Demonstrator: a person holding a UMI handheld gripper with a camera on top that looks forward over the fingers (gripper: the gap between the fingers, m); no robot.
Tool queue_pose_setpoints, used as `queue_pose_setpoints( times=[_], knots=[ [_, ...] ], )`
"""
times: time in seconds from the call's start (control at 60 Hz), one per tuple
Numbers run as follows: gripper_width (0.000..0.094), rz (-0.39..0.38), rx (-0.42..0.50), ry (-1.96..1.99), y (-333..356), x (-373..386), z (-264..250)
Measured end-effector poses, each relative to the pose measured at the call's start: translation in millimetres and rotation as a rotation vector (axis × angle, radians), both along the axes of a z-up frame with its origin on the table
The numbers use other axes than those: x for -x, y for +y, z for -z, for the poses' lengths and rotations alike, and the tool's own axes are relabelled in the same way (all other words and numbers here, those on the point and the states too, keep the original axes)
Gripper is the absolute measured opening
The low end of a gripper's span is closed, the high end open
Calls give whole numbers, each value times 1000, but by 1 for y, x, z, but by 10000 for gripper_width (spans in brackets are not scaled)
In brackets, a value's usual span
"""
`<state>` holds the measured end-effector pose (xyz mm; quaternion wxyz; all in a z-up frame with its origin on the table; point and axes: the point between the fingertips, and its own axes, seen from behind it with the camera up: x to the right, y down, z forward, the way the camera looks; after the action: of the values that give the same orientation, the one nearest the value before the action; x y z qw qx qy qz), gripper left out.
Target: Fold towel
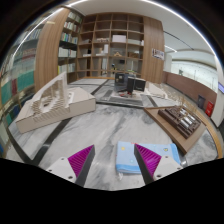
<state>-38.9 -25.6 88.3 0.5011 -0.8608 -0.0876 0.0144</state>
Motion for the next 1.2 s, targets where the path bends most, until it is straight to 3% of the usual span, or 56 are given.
queue_pose_setpoints(
  times=[0.167,0.25,0.283,0.3,0.317,0.383,0.4,0.45,0.7,0.9,1.2],
  knots=[
    [764,67,98,-51,52,-33,70],
    [652,35,153,-40,48,-27,96],
    [678,14,130,-42,53,-21,98],
    [570,13,119,-56,54,-20,96],
    [591,0,110,-68,52,-20,97],
    [340,-54,81,-68,50,-8,99],
    [329,-62,82,-57,50,-5,98],
    [34,-33,77,-80,54,-13,99],
    [10,-60,55,-89,52,-16,84],
    [23,99,-21,55,52,-100,15],
    [59,297,130,68,52,-222,80]
  ],
)
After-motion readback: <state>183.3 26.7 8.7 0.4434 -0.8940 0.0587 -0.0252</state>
